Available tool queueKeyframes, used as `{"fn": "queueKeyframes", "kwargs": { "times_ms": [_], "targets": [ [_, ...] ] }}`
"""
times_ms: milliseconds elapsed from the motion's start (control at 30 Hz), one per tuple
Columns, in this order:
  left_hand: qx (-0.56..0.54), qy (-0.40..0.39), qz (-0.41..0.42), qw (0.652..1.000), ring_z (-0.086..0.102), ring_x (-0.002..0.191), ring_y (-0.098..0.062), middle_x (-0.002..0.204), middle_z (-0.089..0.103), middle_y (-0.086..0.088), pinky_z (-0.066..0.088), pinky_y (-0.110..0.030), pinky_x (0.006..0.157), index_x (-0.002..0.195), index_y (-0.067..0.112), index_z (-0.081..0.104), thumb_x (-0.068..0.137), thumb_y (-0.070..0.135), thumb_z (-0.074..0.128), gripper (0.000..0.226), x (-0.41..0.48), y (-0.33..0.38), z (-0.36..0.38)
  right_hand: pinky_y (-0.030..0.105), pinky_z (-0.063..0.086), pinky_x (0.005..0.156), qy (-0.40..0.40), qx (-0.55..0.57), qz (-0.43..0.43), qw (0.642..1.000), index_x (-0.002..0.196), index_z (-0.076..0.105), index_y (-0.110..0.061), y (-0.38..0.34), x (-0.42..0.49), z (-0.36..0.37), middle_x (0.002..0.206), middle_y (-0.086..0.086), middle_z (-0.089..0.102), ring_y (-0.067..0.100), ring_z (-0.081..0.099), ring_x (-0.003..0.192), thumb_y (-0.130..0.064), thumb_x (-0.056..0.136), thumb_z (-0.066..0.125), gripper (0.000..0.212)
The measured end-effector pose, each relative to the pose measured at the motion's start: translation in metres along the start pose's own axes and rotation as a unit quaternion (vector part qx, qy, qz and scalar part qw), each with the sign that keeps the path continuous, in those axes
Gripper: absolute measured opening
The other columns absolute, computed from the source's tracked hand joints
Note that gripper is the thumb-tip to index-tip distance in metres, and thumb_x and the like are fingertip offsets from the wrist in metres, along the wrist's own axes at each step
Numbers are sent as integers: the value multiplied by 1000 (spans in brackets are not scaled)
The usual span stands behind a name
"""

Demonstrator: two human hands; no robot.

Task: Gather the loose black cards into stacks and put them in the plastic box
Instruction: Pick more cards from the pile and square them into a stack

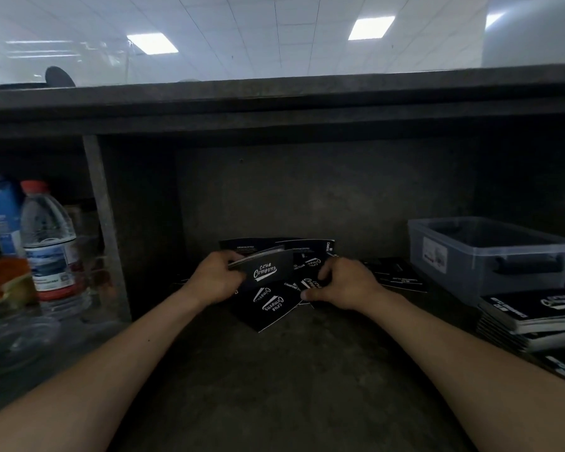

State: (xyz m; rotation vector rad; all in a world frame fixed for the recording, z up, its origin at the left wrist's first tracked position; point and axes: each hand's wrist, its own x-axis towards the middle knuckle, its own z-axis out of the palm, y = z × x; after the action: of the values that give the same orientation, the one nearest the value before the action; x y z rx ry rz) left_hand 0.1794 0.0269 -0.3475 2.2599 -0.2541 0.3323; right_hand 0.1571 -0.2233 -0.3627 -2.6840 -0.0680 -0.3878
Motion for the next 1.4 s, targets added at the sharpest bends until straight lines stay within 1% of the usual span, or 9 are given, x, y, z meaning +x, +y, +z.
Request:
{"fn": "queueKeyframes", "kwargs": {
  "times_ms": [267,367,433,633,800,967,1100,1200,1400],
  "targets": [
    [-16,20,-5,1000,70,96,-27,104,73,-10,58,-42,88,119,16,68,87,-1,57,38,6,-6,-3,33,52,93,71,231,89,966,118,65,-17,5,6,-6,114,2,65,19,64,104,-14,55,96,70],
    [-35,7,10,999,70,88,-22,99,71,-7,60,-34,77,120,21,66,84,-7,54,47,5,-6,-3,21,55,66,102,426,99,893,113,64,-15,5,6,-9,104,-2,66,9,64,86,1,58,91,63],
    [-61,-24,23,998,70,77,-12,93,70,1,58,-24,64,115,28,67,86,-8,55,48,3,-3,-2,12,48,55,86,455,100,881,102,69,-16,5,5,-10,93,-7,66,2,62,80,3,58,90,53],
    [-118,-82,65,987,72,87,-8,101,73,6,57,-19,72,102,35,68,86,-5,61,44,-3,4,6,22,51,82,82,281,-36,956,85,71,-25,-5,3,-6,103,-2,68,12,62,97,-2,55,93,44],
    [-135,-112,60,983,73,91,-5,104,76,10,57,-23,78,112,34,69,76,50,79,41,-8,8,6,24,46,88,73,152,-140,976,94,78,-22,-9,1,-6,121,-4,59,11,56,107,-9,57,93,42],
    [-68,-56,124,988,67,107,-17,111,72,-4,52,-35,100,112,8,68,90,5,70,22,-9,4,9,32,52,96,54,237,-136,960,93,77,-23,-7,0,-11,122,-2,63,14,63,107,-3,61,91,40],
    [-87,-59,116,988,67,101,-15,104,71,-1,54,-22,90,106,14,67,84,-10,68,32,-9,5,8,33,54,95,117,357,-55,925,83,73,-26,-2,5,-28,111,5,71,17,69,97,13,79,71,39],
    [-78,-64,90,991,66,95,-13,103,70,-3,53,-11,73,111,14,65,75,-15,70,47,-8,6,7,16,53,60,44,256,31,965,96,74,-30,7,4,-40,108,1,70,8,66,79,9,84,63,42],
    [-66,-105,60,990,68,99,-18,112,66,-4,59,-29,81,125,19,59,72,-14,75,64,-12,9,2,25,48,94,-139,6,30,990,127,64,-35,7,-4,-37,128,-2,59,16,57,111,-11,77,77,57]
  ]
}}
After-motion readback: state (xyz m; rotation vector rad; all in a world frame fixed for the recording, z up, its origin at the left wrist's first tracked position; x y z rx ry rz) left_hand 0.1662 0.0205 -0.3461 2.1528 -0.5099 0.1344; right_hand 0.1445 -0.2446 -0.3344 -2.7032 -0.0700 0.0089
